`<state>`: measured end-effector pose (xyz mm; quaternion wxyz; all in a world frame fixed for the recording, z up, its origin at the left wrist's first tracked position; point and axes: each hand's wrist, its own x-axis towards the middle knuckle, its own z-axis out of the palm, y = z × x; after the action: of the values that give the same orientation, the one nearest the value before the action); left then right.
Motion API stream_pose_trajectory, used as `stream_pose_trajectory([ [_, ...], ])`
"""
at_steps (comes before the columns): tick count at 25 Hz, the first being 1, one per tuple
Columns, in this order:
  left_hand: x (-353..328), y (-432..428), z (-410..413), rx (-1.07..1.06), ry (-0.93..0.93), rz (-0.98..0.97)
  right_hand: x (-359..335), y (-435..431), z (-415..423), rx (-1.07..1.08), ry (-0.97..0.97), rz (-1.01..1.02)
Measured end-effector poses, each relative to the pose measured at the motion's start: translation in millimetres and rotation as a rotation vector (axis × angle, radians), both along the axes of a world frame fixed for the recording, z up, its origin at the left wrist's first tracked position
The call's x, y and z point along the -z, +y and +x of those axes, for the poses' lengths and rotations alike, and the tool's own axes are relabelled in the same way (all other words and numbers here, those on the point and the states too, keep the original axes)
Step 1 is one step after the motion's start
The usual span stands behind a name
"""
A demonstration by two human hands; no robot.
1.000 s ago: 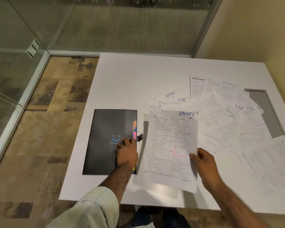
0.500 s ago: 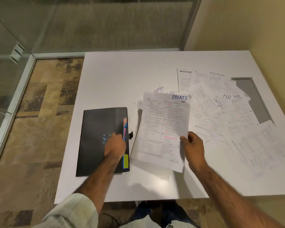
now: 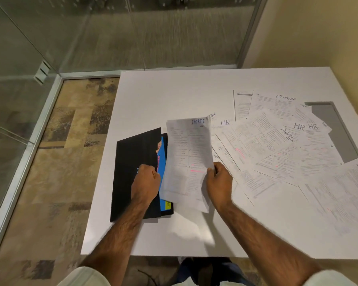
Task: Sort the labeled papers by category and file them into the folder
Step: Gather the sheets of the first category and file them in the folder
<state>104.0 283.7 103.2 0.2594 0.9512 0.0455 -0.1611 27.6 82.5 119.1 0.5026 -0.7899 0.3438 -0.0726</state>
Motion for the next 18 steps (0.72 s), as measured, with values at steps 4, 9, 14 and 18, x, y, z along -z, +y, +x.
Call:
stream_pose_trajectory([
  [4,-6,2,-2,-0.017,0.027,-0.013,5,22,1,-0.12,0.044,-0.036],
  [9,-10,2,-1,-0.016,0.07,-0.01,15,41,24,-0.203,0.161,0.036],
  [14,-14,1,-5,-0.001,0.061,0.018,32,68,47,-0.241,0.198,0.11],
  [18,-19,-4,-6,0.012,0.044,0.054,43,90,55,-0.286,0.257,0.167],
])
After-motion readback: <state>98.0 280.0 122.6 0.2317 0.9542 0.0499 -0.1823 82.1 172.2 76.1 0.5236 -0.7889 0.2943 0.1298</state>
